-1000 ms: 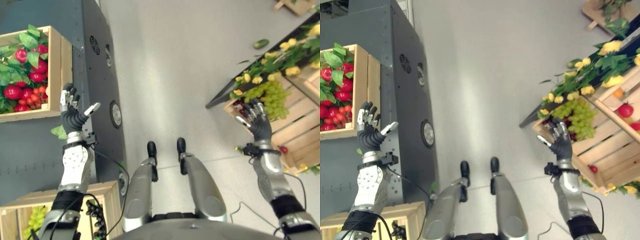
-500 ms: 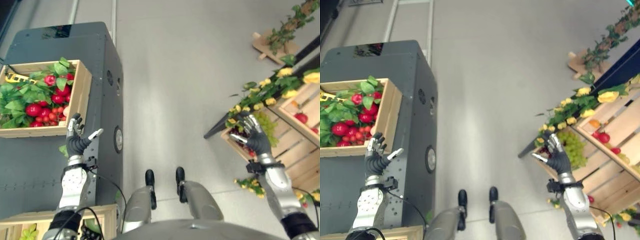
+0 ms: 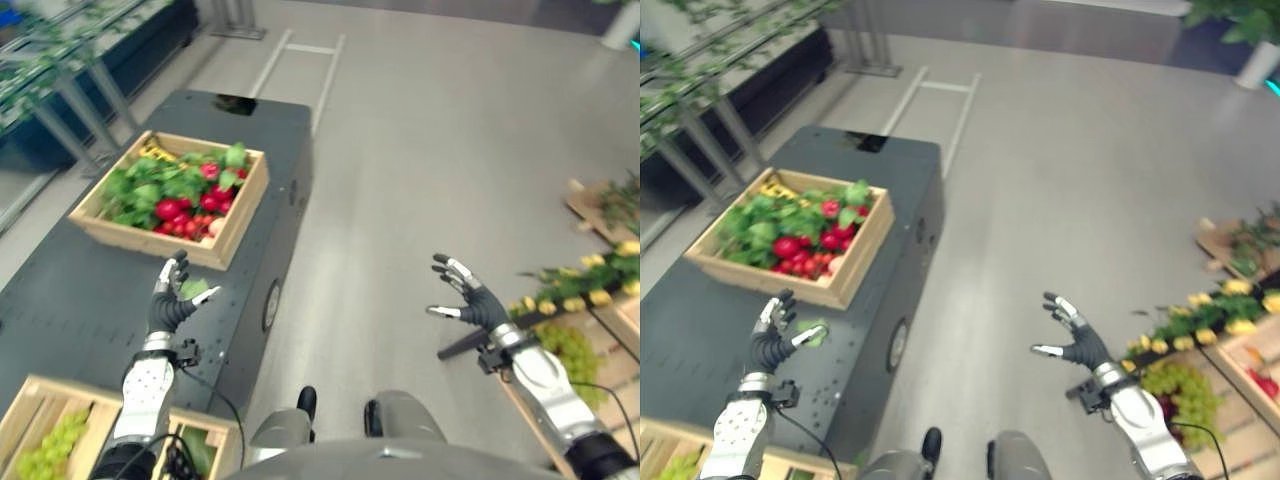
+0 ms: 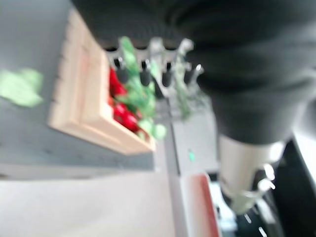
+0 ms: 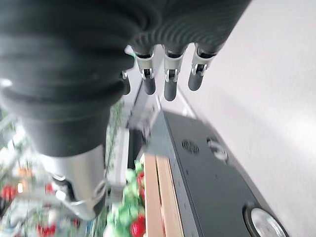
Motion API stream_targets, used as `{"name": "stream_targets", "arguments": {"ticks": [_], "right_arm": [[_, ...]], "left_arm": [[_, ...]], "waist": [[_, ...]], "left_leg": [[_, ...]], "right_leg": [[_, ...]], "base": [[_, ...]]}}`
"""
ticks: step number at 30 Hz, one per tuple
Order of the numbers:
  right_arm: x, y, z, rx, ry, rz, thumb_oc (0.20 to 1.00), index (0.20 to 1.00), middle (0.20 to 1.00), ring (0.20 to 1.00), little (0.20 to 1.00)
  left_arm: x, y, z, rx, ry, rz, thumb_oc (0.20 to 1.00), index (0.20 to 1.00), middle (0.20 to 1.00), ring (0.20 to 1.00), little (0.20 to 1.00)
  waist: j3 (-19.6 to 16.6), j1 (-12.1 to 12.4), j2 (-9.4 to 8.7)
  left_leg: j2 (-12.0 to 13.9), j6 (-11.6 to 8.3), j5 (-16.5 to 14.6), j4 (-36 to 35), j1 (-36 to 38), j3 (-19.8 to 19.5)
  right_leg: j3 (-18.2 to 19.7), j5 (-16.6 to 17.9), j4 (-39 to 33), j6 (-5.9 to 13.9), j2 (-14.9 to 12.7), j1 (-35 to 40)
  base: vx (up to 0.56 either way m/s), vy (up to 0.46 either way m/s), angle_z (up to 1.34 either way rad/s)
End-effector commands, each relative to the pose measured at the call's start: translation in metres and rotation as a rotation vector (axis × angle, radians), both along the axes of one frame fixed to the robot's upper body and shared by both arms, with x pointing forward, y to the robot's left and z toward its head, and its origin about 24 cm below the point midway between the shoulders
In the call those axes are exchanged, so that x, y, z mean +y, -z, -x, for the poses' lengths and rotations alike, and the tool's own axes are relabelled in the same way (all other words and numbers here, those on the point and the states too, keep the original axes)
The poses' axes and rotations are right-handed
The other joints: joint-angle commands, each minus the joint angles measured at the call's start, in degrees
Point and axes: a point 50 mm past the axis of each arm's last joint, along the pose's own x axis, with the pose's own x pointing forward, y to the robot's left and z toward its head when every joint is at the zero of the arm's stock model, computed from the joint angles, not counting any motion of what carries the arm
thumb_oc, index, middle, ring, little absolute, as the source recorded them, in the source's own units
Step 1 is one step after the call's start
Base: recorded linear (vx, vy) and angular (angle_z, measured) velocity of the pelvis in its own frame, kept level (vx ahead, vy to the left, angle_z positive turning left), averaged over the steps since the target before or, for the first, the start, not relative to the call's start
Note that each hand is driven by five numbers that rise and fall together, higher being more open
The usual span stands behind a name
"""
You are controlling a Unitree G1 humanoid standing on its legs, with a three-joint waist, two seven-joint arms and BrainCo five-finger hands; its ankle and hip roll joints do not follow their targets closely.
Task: Pick up the fruits from the basket on one side to the basket on the other side
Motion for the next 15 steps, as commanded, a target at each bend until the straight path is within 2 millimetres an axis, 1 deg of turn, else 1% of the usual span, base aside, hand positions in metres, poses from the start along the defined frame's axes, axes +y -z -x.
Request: {"name": "stream_targets", "arguments": {"ticks": [1,2,3,4,5,6,7,8,9,10,11,12,13,15], "right_arm": [[0.006,-0.017,-0.01,-0.09,-0.05,-0.012,1.0,1.0,1.0,1.0,1.0],[0.007,-0.017,-0.01,-0.092,-0.053,-0.009,1.0,1.0,1.0,1.0,1.0],[0.008,-0.017,-0.01,-0.091,-0.054,-0.001,1.0,1.0,1.0,1.0,1.0],[0.008,-0.017,-0.01,-0.091,-0.054,-0.001,1.0,1.0,1.0,1.0,1.0],[0.006,-0.018,-0.009,-0.095,-0.043,0.0,1.0,1.0,1.0,1.0,1.0],[0.004,-0.017,-0.009,-0.091,-0.028,-0.008,1.0,1.0,1.0,1.0,1.0],[-0.001,-0.013,-0.009,-0.084,0.016,-0.009,1.0,1.0,1.0,1.0,1.0],[-0.004,-0.009,-0.008,-0.074,0.042,-0.008,1.0,1.0,1.0,1.0,1.0],[-0.004,-0.009,-0.008,-0.075,0.043,-0.008,1.0,1.0,1.0,1.0,1.0],[-0.007,-0.006,-0.006,-0.066,0.072,-0.014,1.0,1.0,1.0,1.0,1.0],[-0.012,-0.002,-0.003,-0.053,0.107,-0.003,1.0,1.0,1.0,1.0,1.0],[-0.017,0.0,-0.002,-0.047,0.138,0.017,1.0,1.0,1.0,1.0,1.0],[-0.025,0.013,-0.001,0.0,0.207,0.038,1.0,1.0,1.0,1.0,1.0],[-0.025,0.012,-0.001,-0.001,0.207,0.038,1.0,1.0,1.0,1.0,1.0]], "left_arm": [[-0.009,-0.012,-0.015,-0.064,0.094,-0.017,1.0,1.0,1.0,1.0,1.0],[-0.012,-0.01,-0.015,-0.062,0.099,-0.004,1.0,1.0,1.0,1.0,1.0],[-0.015,-0.006,-0.014,-0.046,0.096,0.012,1.0,1.0,1.0,1.0,1.0],[-0.015,-0.006,-0.014,-0.046,0.096,0.012,1.0,1.0,1.0,1.0,1.0],[-0.021,0.001,-0.011,-0.016,0.118,0.028,1.0,1.0,1.0,1.0,1.0],[-0.024,0.006,-0.011,0.008,0.132,0.027,1.0,1.0,1.0,1.0,1.0],[-0.031,0.012,-0.013,0.043,0.166,0.018,1.0,1.0,1.0,1.0,1.0],[-0.034,0.018,-0.011,0.075,0.175,0.02,1.0,1.0,1.0,1.0,1.0],[-0.034,0.018,-0.011,0.074,0.175,0.02,1.0,1.0,1.0,1.0,1.0],[-0.036,0.025,-0.011,0.108,0.183,0.011,1.0,1.0,1.0,1.0,1.0],[-0.038,0.033,-0.009,0.151,0.19,-0.014,1.0,1.0,1.0,1.0,1.0],[-0.04,0.037,-0.009,0.173,0.195,-0.027,1.0,1.0,1.0,1.0,1.0],[-0.038,0.051,-0.004,0.255,0.172,-0.04,1.0,1.0,1.0,1.0,1.0],[-0.039,0.051,-0.004,0.254,0.172,-0.04,1.0,1.0,1.0,1.0,1.0]], "waist": [[-2.0,0.3,-1.8],[-2.3,0.8,-1.96],[-2.7,1.3,-2.1],[-2.7,1.2,-2.1],[-3.3,2.0,-2.25],[-3.1,2.4,-2.29],[-2.7,2.9,-2.26],[-2.8,2.6,-2.29],[-2.8,2.4,-2.26],[-2.5,1.9,-2.21],[-1.8,1.4,-2.18],[-1.4,0.9,-2.06],[-0.3,0.0,-2.24],[-0.5,0.1,-2.2]], "left_leg": [[-4.9,-0.1,-6.2,3.1,3.0,0.9],[-5.1,-0.41,-5.8,2.7,3.0,-0.6],[-4.8,-0.98,-5.3,2.1,3.0,-1.9],[-4.8,-0.99,-5.3,2.0,3.1,-2.0],[-4.3,-2.41,-4.5,1.7,2.7,-4.4],[-4.2,-3.12,-4.2,2.3,2.1,-5.8],[-4.0,-4.82,-2.8,2.7,0.2,-8.2],[-3.9,-5.46,-2.0,2.5,-0.7,-8.9],[-4.0,-5.5,-2.0,2.5,-0.7,-9.2],[-3.8,-5.92,-1.3,2.4,-1.7,-8.6],[-3.1,-6.25,-0.6,2.4,-3.1,-5.2],[-2.0,-6.43,0.4,2.2,-4.9,-0.4],[1.4,-6.59,0.1,4.3,-7.6,13.3],[1.5,-6.59,0.2,4.3,-7.9,13.4]], "right_leg": [[3.9,6.0,-7.7,1.75,-1.0,3.3],[2.4,5.6,-8.5,1.27,-1.3,3.9],[1.0,5.6,-9.2,0.92,-1.5,4.6],[1.0,5.6,-9.2,0.92,-1.5,4.7],[-2.9,5.3,-11.5,0.42,-2.4,6.1],[-4.5,4.7,-12.0,0.08,-2.6,6.8],[-8.0,4.6,-13.6,-0.22,-2.9,7.4],[-9.0,5.1,-14.7,-0.19,-3.0,7.5],[-9.3,5.1,-14.9,-0.21,-3.0,7.6],[-10.5,5.3,-15.9,-0.26,-3.2,8.0],[-12.1,5.2,-16.5,-0.14,-3.8,8.6],[-13.7,5.7,-17.1,0.32,-4.6,8.5],[-16.3,6.5,-17.3,1.1,-6.6,8.4],[-16.2,6.6,-17.4,1.11,-6.5,8.1]], "base": [[0.09,-0.137,1.56],[0.07,-0.202,1.3],[0.04,-0.144,1.26],[0.03,-0.27,0.92],[-0.01,-0.273,0.9],[-0.12,-0.447,1.5],[-0.19,-0.327,1.99],[-0.17,-0.23,2.1],[-0.12,-0.108,1.97],[-0.12,-0.086,1.44],[-0.22,-0.083,1.36],[-0.33,-0.037,1.31],[-0.26,-0.004,1.39],[-0.16,-0.022,1.31]]}}
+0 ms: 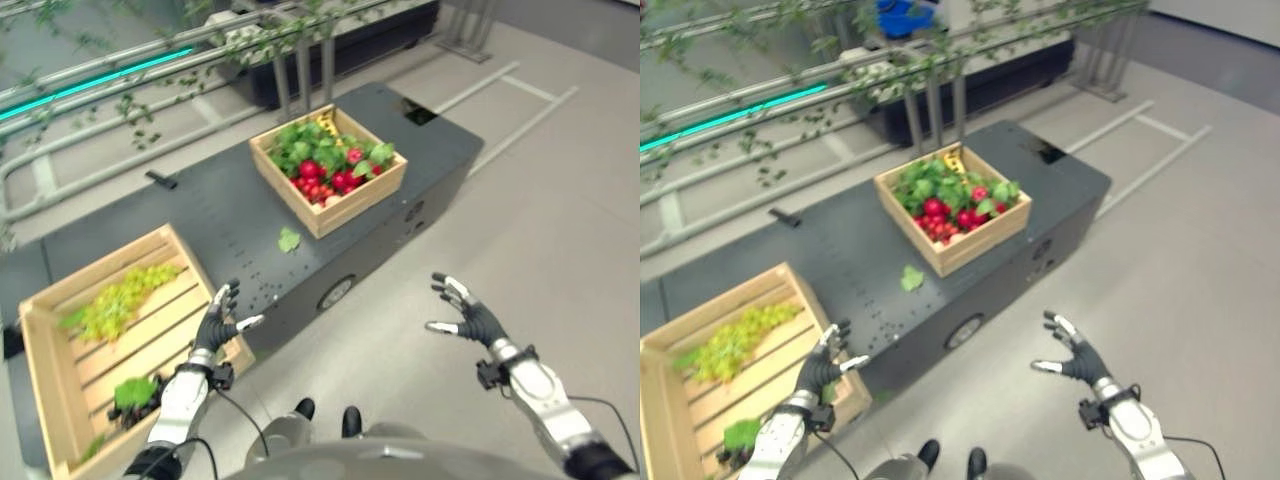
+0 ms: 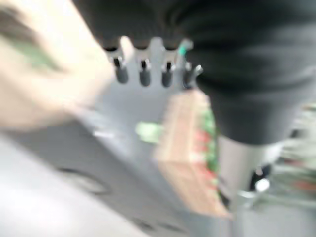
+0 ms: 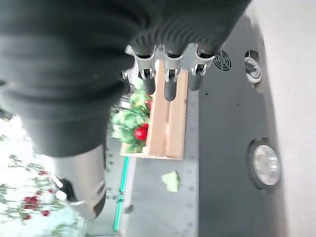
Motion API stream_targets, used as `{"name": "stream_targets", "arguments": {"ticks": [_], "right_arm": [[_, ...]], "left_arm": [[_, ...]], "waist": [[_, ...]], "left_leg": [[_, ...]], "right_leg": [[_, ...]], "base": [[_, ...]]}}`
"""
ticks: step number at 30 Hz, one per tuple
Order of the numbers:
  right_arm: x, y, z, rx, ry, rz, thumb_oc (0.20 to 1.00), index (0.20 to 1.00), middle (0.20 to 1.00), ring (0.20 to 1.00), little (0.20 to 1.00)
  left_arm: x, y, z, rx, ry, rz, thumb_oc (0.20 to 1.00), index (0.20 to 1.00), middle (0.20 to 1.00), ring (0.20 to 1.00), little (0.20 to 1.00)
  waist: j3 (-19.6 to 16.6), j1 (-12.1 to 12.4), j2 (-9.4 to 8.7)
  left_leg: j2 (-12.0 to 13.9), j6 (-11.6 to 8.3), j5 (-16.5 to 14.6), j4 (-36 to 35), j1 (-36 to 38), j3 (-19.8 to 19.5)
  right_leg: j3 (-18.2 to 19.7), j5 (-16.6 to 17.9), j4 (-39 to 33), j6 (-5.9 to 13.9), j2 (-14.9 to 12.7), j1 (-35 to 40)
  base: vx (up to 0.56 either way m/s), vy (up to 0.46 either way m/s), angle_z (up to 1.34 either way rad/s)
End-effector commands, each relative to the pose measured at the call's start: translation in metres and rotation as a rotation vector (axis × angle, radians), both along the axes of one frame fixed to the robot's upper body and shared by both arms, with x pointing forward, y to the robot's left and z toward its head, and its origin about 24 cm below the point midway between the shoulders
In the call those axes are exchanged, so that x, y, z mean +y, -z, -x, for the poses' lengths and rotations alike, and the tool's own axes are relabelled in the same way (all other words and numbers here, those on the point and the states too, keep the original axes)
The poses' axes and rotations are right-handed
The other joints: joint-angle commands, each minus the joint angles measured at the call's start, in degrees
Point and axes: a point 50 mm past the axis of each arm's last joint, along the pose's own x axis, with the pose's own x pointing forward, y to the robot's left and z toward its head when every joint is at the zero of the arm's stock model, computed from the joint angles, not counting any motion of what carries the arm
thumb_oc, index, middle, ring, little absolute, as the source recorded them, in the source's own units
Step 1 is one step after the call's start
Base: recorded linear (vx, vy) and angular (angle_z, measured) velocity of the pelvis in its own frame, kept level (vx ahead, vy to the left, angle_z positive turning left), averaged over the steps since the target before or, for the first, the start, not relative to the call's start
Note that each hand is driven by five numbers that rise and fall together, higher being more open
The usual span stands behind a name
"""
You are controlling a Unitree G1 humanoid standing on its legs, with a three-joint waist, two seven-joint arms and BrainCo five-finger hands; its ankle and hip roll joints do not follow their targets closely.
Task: Pick up the fruits from the basket on one side to the basket on the other side
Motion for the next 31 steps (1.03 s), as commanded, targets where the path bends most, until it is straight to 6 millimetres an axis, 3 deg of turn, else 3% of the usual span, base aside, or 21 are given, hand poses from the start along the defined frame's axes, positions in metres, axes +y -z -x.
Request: {"name": "stream_targets", "arguments": {"ticks": [1,4,5,9,10,13,15,24,27,29,30,31], "right_arm": [[-0.012,-0.006,-0.011,-0.063,0.095,0.046,1.0,1.0,1.0,1.0,1.0],[-0.017,0.007,-0.005,-0.011,0.145,0.049,1.0,1.0,1.0,1.0,1.0],[-0.023,0.019,0.003,0.04,0.216,0.035,1.0,1.0,1.0,1.0,1.0],[-0.025,0.034,0.014,0.111,0.269,0.019,1.0,1.0,1.0,1.0,1.0],[-0.025,0.042,0.017,0.157,0.277,0.021,1.0,1.0,1.0,1.0,1.0],[-0.023,0.047,0.019,0.183,0.281,0.018,1.0,1.0,1.0,1.0,1.0],[-0.024,0.072,0.037,0.329,0.35,0.005,1.0,1.0,1.0,1.0,1.0],[-0.023,0.098,0.061,0.498,0.482,-0.061,1.0,1.0,1.0,1.0,1.0],[-0.023,0.101,0.065,0.521,0.5,-0.066,1.0,1.0,1.0,1.0,1.0],[-0.022,0.1,0.063,0.517,0.501,-0.073,1.0,1.0,1.0,1.0,1.0],[-0.022,0.1,0.063,0.517,0.501,-0.073,1.0,1.0,1.0,1.0,1.0],[-0.019,0.1,0.061,0.509,0.492,-0.079,1.0,1.0,1.0,1.0,1.0]], "left_arm": [[0.007,-0.003,-0.016,-0.008,0.02,-0.108,1.0,1.0,1.0,1.0,1.0],[0.01,0.014,-0.001,0.108,0.055,-0.181,1.0,1.0,1.0,1.0,1.0],[0.014,0.027,0.014,0.211,0.027,-0.178,1.0,1.0,1.0,1.0,1.0],[0.021,0.038,0.033,0.305,-0.002,-0.189,1.0,1.0,1.0,1.0,1.0],[0.024,0.041,0.042,0.343,-0.008,-0.19,1.0,1.0,1.0,1.0,1.0],[0.026,0.041,0.044,0.346,-0.019,-0.185,1.0,1.0,1.0,1.0,1.0],[0.03,0.045,0.053,0.38,-0.072,-0.152,1.0,1.0,1.0,1.0,1.0],[0.031,0.048,0.057,0.4,-0.16,-0.095,1.0,1.0,1.0,1.0,1.0],[0.031,0.047,0.054,0.391,-0.159,-0.088,1.0,1.0,1.0,1.0,1.0],[0.031,0.044,0.049,0.368,-0.157,-0.082,1.0,1.0,1.0,1.0,1.0],[0.031,0.044,0.049,0.368,-0.157,-0.082,1.0,1.0,1.0,1.0,1.0],[0.03,0.043,0.044,0.353,-0.148,-0.082,1.0,1.0,1.0,1.0,1.0]], "waist": [[3.4,-0.5,-1.66],[2.7,-1.1,-2.3],[2.4,-2.1,-2.3],[1.4,-2.8,-0.89],[1.0,-2.3,-0.64],[1.1,-2.0,-0.75],[0.4,-0.1,-1.23],[0.1,1.2,-1.46],[0.3,1.3,-1.29],[1.3,0.9,-0.97],[1.4,1.0,-1.01],[2.5,0.2,-0.35]], "left_leg": [[3.2,-0.22,-1.2,3.6,-1.6,14.2],[3.8,0.4,-4.3,5.2,0.9,16.3],[5.6,0.63,-6.7,6.1,3.5,20.4],[6.6,0.54,-4.9,-1.2,7.0,23.6],[6.4,0.61,-4.6,-2.8,7.5,23.0],[6.4,0.76,-4.5,-3.4,8.1,23.1],[5.5,1.73,-4.5,-5.1,8.9,23.2],[3.6,3.84,-5.6,-5.6,9.7,23.4],[3.3,4.55,-6.0,-5.7,10.0,23.8],[3.0,5.37,-6.0,-5.8,10.6,23.8],[3.0,5.4,-6.0,-5.9,10.6,23.8],[3.2,5.73,-5.7,-5.6,10.7,23.1]], "right_leg": [[1.5,-0.1,0.2,12.82,-4.9,1.1],[-1.4,-0.3,0.3,12.37,-6.2,0.9],[-4.1,-0.7,0.7,12.37,-7.2,1.7],[-6.5,-0.2,0.2,12.97,-7.2,2.2],[-6.7,0.2,-0.3,13.34,-7.6,2.8],[-6.2,0.4,-0.6,13.4,-7.7,3.3],[-5.5,1.5,-1.6,13.97,-8.3,3.9],[-4.2,2.5,0.7,15.84,-10.3,3.0],[-4.0,2.7,4.8,16.84,-11.0,1.4],[-3.3,5.3,12.2,18.79,-12.1,-1.5],[-3.2,5.3,12.4,18.83,-12.2,-1.6],[-1.0,6.0,16.0,19.07,-11.5,-3.2]], "base": [[-0.19,-0.061,0.91],[-0.12,-0.054,0.73],[-0.05,0.015,0.99],[0.02,0.098,0.79],[0.05,0.142,0.56],[0.04,0.106,0.33],[0.05,0.173,-0.04],[0.03,0.146,-0.02],[0.01,0.17,-0.2],[-0.01,0.145,-0.21],[-0.02,0.135,-0.24],[-0.03,0.079,-0.21]]}}
